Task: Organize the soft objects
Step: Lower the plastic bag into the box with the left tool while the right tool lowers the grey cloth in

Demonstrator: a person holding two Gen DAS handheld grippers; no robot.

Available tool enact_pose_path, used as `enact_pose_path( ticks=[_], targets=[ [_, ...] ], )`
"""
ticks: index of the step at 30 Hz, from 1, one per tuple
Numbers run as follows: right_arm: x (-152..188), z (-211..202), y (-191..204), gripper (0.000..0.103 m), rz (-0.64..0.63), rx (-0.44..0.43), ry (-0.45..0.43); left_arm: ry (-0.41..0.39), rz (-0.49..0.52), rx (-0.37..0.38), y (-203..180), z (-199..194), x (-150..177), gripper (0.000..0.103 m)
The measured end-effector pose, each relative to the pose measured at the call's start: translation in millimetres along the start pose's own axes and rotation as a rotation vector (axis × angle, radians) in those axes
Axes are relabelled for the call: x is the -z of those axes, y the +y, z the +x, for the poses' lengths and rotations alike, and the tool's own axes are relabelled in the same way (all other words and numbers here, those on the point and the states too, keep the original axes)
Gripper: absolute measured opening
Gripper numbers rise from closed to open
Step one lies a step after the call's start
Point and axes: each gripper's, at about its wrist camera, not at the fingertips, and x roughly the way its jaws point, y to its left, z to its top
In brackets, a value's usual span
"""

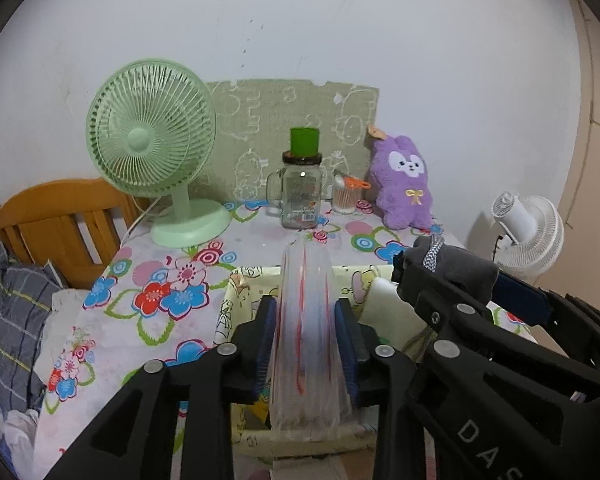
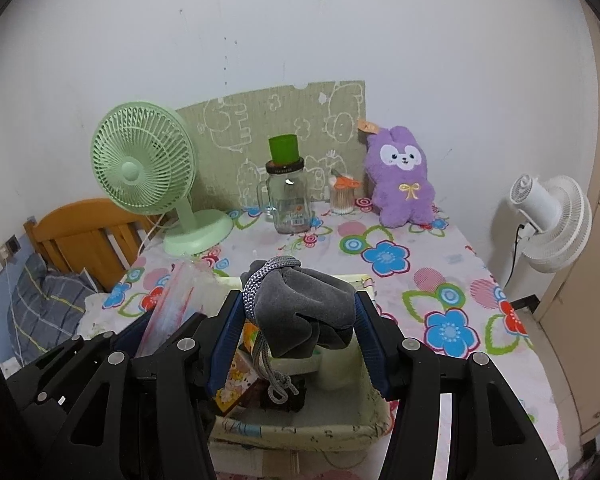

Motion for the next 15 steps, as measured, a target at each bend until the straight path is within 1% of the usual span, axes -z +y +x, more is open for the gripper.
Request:
enact_pose_path(
  ticks=[1, 3, 5, 7, 9, 11, 15],
  targets=[
    [1, 3, 0, 0.059, 0.000, -0.001, 0.007, 0.012, -0.004, 0.006, 1, 4, 0, 0.032],
    [3, 11, 0, 0.059, 0.000, -0.006, 0.020, 0.033, -0.006, 0.008, 3, 11, 1, 0.043],
    [5, 17, 0, 0.058, -0.001, -0.016, 0.030, 0.046, -0.003, -0.007, 4, 16, 3, 0.063],
    [6, 22, 0, 0.058, 0.000, -0.027, 0.038, 0.052, 0.000, -0.015, 5, 18, 5, 0.069],
    [7, 27, 2, 0.058, -0.007, -0.035, 0.040, 0.065, -0.001, -0.013, 6, 21, 6, 0.070],
    [8, 30, 3, 0.058, -0.014, -0.045, 0.041, 0.079, -0.004, -0.013, 9, 24, 8, 0.075],
    [9, 37, 9, 0.058, -0.026, -0.081, 0.034, 0.090, -0.007, -0.022, 13, 27, 10, 0.080]
  ],
)
